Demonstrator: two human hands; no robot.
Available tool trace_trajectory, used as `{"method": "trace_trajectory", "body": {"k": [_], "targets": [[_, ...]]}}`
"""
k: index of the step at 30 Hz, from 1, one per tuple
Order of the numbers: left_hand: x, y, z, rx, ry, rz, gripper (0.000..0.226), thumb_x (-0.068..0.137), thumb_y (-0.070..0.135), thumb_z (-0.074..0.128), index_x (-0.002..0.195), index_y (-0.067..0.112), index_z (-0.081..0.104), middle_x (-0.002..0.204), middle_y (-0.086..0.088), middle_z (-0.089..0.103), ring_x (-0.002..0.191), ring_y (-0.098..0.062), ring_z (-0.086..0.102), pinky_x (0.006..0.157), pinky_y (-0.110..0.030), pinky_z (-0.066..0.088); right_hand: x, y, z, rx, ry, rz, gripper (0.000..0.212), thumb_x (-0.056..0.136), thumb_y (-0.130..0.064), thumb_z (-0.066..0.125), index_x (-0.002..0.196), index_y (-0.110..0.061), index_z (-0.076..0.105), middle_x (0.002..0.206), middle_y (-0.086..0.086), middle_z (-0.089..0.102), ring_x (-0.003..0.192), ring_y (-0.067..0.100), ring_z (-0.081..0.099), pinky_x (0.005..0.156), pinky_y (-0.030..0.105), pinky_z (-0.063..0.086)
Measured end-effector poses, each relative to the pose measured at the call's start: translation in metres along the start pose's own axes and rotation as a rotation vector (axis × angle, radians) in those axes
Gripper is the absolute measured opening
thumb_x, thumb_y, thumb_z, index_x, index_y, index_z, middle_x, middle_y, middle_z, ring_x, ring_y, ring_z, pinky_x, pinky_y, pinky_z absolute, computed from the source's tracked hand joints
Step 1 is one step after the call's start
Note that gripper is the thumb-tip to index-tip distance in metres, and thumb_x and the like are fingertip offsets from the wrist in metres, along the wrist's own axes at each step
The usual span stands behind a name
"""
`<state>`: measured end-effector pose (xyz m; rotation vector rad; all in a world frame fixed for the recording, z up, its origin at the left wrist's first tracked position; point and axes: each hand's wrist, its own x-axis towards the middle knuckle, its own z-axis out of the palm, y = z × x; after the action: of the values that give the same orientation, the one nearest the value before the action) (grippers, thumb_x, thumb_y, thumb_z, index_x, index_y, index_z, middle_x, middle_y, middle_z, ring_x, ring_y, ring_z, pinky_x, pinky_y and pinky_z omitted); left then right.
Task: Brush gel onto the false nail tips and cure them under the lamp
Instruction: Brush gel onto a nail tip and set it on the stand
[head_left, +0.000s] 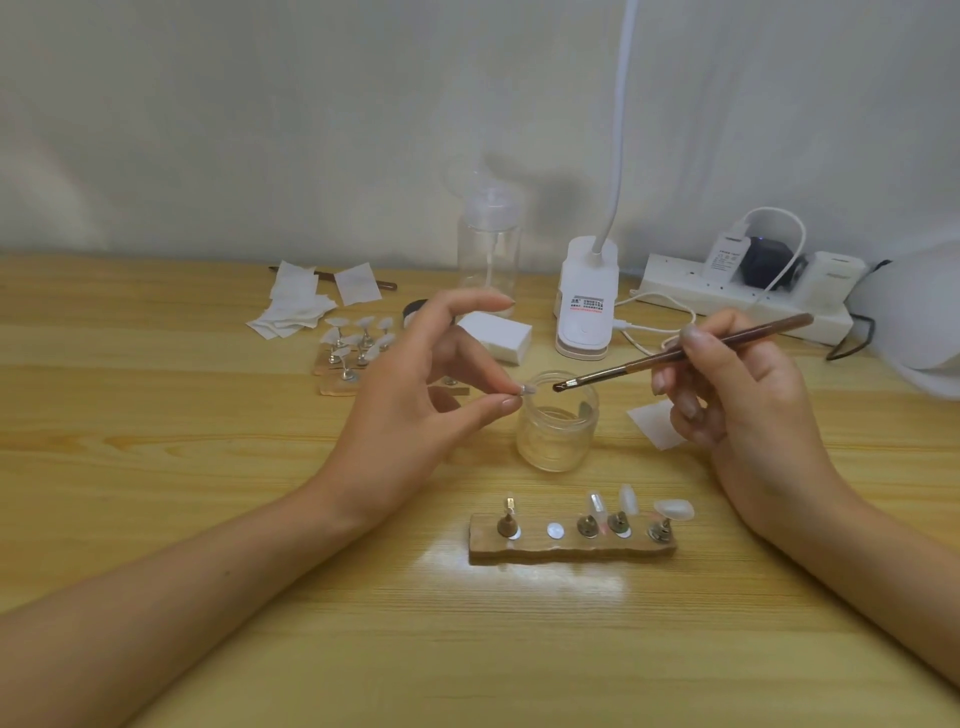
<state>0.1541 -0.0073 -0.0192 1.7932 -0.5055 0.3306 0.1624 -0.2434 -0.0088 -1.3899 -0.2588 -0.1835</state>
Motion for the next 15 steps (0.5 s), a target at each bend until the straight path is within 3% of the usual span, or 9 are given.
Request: {"method": "trace_trajectory", "body": {"k": [10, 15], "targets": [[-0.001, 0.0035, 0.0018, 0.055, 0.007, 0.031, 0.057, 0.085, 0.005, 0.079, 0.129, 0.03, 0.053, 0.085, 0.009, 0.072, 0.092, -0.01, 0.073, 0.06, -0.024, 0.053, 0.0011, -0.0039, 0.0046, 0.027, -0.06, 0.043, 0.017, 0.081, -0.037, 0.063, 0.068, -0.029, 0.056, 0.07, 0.003, 0.069, 0.053, 0.007, 0.047, 0.047, 0.018, 0.032], [-0.001, 0.0045, 0.0023, 0.08, 0.01, 0.046, 0.057, 0.084, 0.004, 0.079, 0.129, 0.03, 0.053, 0.085, 0.01, 0.072, 0.092, -0.013, 0.071, 0.065, -0.038, 0.054, 0.0006, -0.0029, 0.0055, 0.013, -0.089, 0.034, 0.016, 0.086, -0.029, 0.06, 0.073, -0.023, 0.054, 0.073, 0.01, 0.071, 0.051, 0.009, 0.044, 0.044, 0.016, 0.032]]}}
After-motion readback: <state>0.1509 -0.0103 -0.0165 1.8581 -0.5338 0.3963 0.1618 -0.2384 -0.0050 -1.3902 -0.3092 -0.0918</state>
